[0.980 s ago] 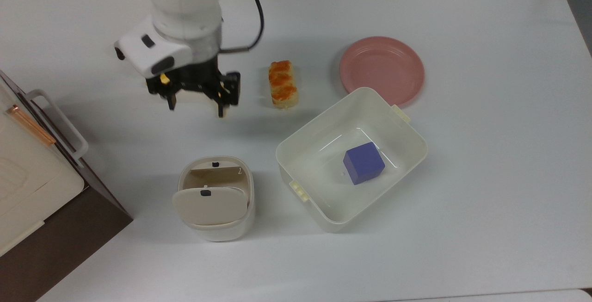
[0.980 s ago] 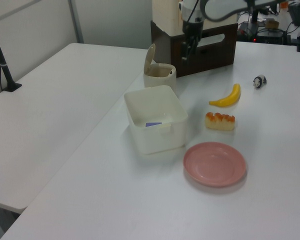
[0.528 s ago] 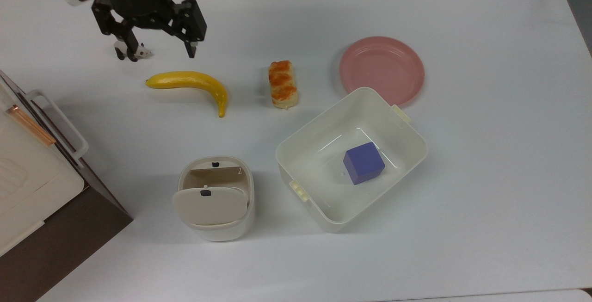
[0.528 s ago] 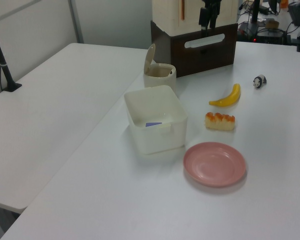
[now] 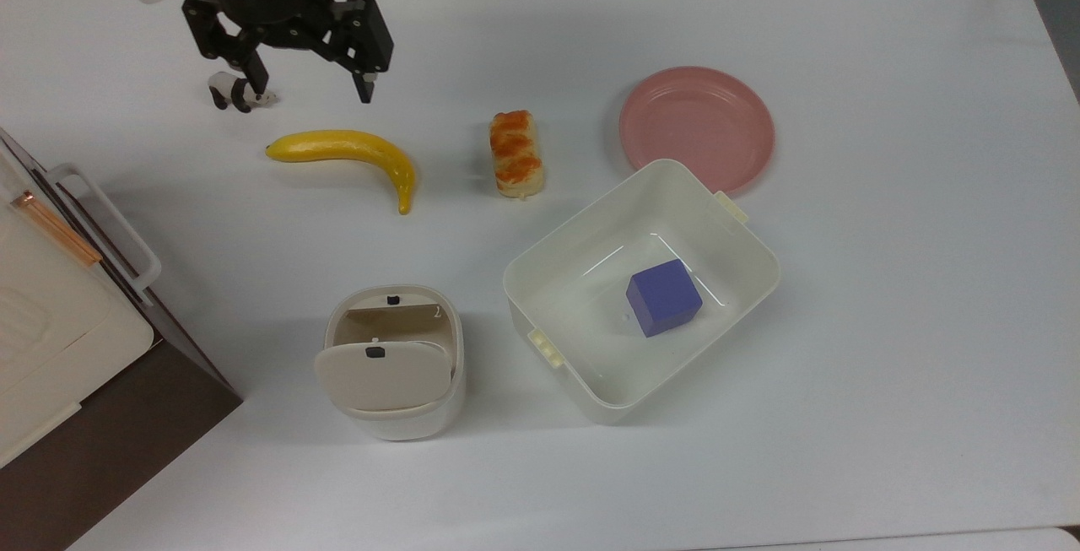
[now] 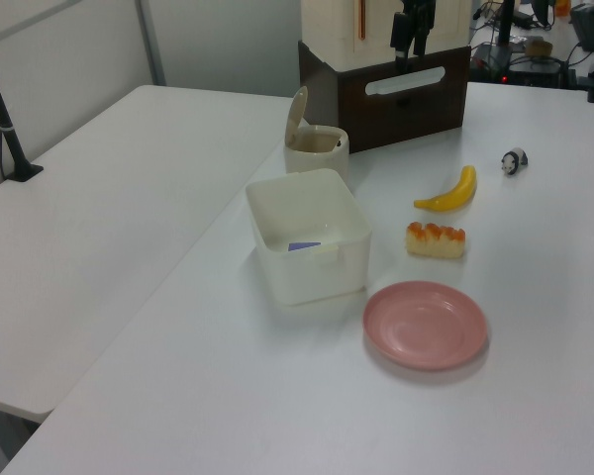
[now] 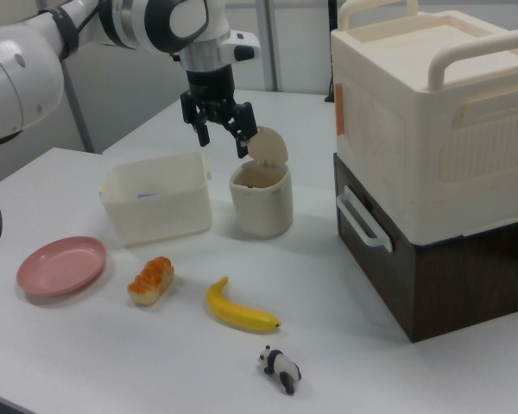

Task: Grab it up and put it in the trash

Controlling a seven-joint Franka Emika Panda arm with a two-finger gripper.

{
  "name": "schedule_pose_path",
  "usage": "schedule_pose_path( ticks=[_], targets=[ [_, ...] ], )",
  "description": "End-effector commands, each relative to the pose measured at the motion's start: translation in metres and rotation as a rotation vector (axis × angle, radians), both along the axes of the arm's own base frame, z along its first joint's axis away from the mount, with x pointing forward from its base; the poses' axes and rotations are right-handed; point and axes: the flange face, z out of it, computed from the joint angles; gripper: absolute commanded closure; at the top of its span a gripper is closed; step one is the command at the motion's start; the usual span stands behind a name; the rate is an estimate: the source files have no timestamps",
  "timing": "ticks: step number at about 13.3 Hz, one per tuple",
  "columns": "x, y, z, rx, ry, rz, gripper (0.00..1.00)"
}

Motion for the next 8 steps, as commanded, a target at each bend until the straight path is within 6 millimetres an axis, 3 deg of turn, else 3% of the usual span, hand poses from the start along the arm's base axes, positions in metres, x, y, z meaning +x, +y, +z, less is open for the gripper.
schedule_pose_path(
  ticks=[1, 8],
  targets=[
    [-0.0060, 0.0113, 0.0040, 0.021, 0.023, -0.065, 0.00],
    [-0.0085, 0.0104, 0.0046, 0.020, 0.039, -0.062, 0.00]
  ],
)
